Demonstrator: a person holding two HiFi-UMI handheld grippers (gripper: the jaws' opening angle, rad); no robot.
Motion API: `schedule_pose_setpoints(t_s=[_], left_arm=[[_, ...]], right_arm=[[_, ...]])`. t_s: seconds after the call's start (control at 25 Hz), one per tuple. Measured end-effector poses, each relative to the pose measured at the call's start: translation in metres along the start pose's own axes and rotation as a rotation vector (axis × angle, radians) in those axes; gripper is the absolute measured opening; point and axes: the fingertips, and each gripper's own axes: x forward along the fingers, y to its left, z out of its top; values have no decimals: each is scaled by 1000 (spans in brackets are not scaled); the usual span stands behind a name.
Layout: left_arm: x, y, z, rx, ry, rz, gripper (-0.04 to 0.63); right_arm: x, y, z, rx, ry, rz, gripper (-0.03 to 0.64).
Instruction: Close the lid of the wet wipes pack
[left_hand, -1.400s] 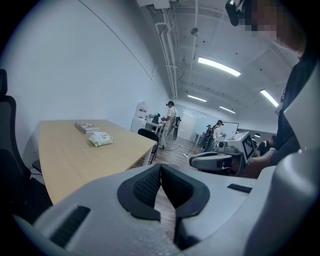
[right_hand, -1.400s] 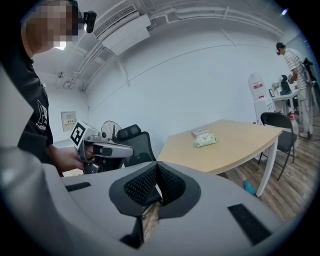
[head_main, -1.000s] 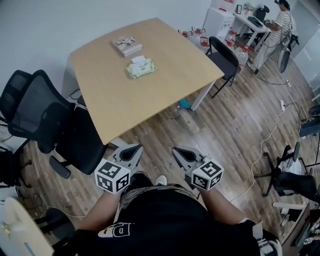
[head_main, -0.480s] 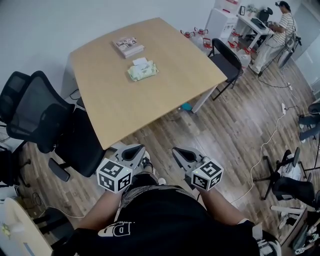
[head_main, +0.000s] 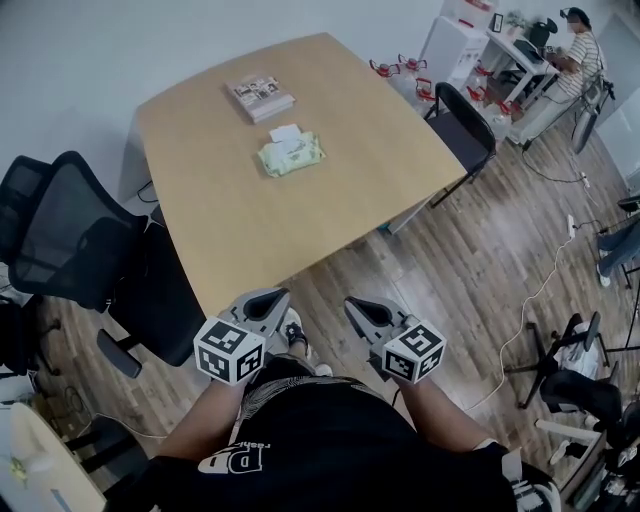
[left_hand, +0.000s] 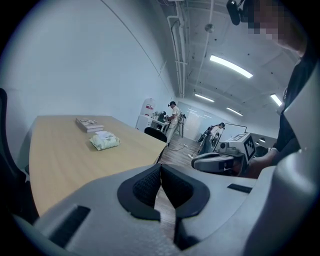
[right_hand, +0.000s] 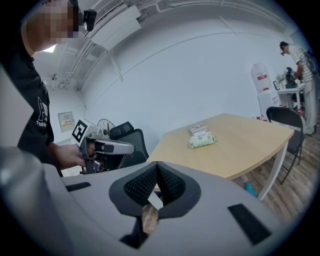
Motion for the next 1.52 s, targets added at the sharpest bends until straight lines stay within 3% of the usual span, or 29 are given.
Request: schedule_pose_setpoints(t_s=[0.92,1.52], left_arm=[[57,147,71,9,6,-5,18],[68,174,82,-3,-6,-5,18]], right_arm=[[140,-75,88,-58,38,-12,5],[181,-98,115,-94,46,-5,5]])
